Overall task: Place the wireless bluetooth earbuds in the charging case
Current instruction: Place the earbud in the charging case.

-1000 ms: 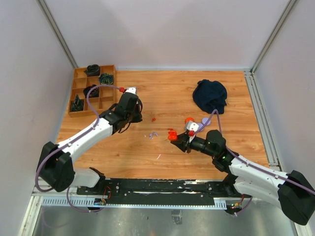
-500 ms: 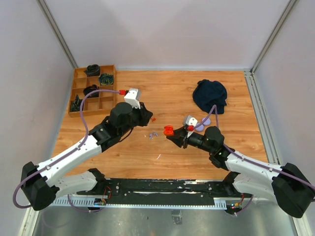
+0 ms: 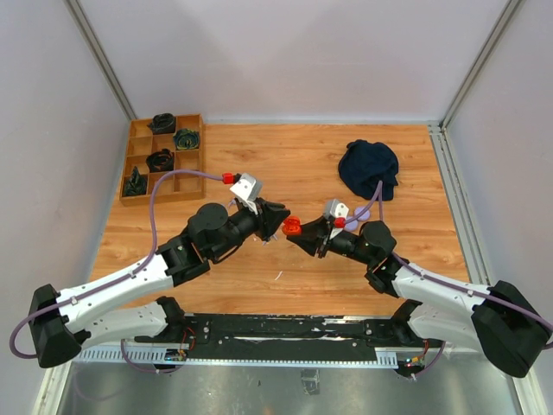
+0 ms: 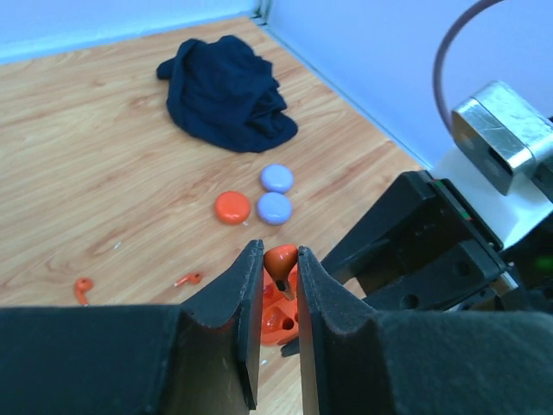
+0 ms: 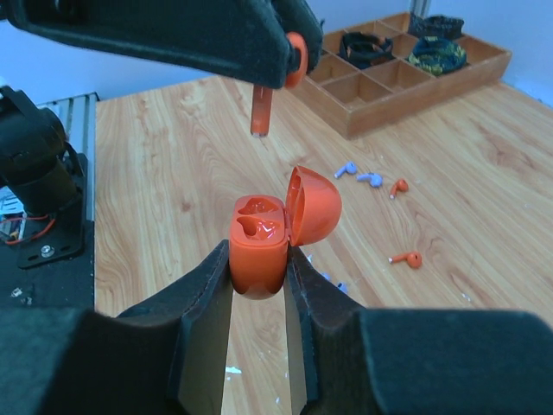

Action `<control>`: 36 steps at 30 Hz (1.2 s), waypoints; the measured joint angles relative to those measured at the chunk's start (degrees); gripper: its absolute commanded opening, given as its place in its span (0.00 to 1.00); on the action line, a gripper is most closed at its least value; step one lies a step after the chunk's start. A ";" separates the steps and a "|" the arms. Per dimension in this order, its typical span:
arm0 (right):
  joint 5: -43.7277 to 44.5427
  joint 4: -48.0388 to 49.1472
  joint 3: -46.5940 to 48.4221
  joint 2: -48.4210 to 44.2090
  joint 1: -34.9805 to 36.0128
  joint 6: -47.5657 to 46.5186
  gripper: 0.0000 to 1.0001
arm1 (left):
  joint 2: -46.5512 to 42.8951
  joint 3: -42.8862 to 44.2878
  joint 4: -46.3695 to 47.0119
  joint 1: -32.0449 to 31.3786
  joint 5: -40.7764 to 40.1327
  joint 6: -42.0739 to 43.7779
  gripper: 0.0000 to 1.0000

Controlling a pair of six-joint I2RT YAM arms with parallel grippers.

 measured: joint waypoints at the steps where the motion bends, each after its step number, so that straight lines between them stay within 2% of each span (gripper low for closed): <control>1: -0.26 0.57 0.00 0.00 0.00 0.20 0.06 | -0.09 0.00 0.52 -0.46 0.22 0.55 0.20; 8: -4.94 6.43 0.00 -0.02 -2.03 1.66 0.06 | -1.33 -0.44 2.78 -2.23 2.45 2.80 0.20; 18: -12.87 7.89 2.36 0.70 -4.26 1.88 0.06 | -2.45 -1.81 4.48 -2.86 4.46 4.50 0.20; 36: -14.23 8.15 2.67 0.96 -4.28 2.21 0.06 | -1.64 -1.81 5.81 -2.97 6.56 5.92 0.16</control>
